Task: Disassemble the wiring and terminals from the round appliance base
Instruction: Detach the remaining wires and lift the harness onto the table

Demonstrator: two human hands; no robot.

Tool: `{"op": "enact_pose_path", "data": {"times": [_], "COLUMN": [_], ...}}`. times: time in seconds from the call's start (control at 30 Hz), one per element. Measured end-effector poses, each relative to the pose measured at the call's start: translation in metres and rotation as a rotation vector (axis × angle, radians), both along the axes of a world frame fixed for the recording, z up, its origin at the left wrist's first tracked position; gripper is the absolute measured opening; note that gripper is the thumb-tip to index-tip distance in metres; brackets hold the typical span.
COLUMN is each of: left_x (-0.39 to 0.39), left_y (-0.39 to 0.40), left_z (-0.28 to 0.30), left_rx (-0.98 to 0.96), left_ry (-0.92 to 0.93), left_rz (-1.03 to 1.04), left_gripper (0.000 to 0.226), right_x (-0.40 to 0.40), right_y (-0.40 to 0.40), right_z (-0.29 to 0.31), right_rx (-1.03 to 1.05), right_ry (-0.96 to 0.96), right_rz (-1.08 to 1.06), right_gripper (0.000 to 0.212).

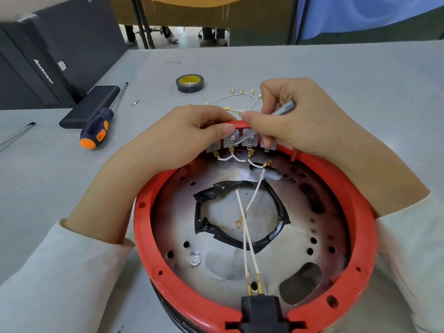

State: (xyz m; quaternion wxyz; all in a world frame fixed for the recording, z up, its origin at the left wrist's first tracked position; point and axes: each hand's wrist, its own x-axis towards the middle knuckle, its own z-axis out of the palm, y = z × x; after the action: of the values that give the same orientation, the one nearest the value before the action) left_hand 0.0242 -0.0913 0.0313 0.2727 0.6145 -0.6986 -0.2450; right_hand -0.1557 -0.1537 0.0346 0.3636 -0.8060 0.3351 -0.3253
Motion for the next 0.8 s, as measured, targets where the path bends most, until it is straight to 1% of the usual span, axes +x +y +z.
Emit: {"op": "enact_pose_path", "data": {"times": [0.13, 0.33, 0.4, 0.53, 0.7, 0.8], "left_x": [-0.0007, -0.0015, -0.0018, -0.0021, -0.0016, -0.0012], "left_y": [-0.0001, 0.0006, 0.001, 0.0008, 0.0008, 0.0004], "left_z": [-0.0004, 0.0015, 0.0022, 0.0022, 0.0016, 0.0013], "left_rx": [0.001, 0.011, 0.005, -0.002, 0.0, -0.002], "left_ry": [-0.01, -0.029, -0.037, -0.047, -0.03, -0.031], "left_rz": [0.015, 0.023, 0.029, 0.036, 0.021, 0.021], "left_gripper": [0.017, 0.02, 0.02, 0.021, 0.021, 0.018], "right_x": [0.0011, 0.0051, 0.0058, 0.0065, 0.0036, 0.0038], "right_y": [0.0014, -0.0049, -0.0063, -0.0069, -0.0029, -0.0003], "right_z": [0.002, 0.0061, 0.0062, 0.005, 0.0026, 0.0026], "right_rx": [-0.01, 0.158, 0.183, 0.167, 0.101, 0.09], "right_ry": [0.046, 0.021, 0.014, 0.007, -0.054, -0.015], "right_rz": [-0.018, -0.04, -0.039, -0.044, -0.071, -0.059], "right_gripper": [0.033, 0.027, 0.026, 0.025, 0.025, 0.026]}}
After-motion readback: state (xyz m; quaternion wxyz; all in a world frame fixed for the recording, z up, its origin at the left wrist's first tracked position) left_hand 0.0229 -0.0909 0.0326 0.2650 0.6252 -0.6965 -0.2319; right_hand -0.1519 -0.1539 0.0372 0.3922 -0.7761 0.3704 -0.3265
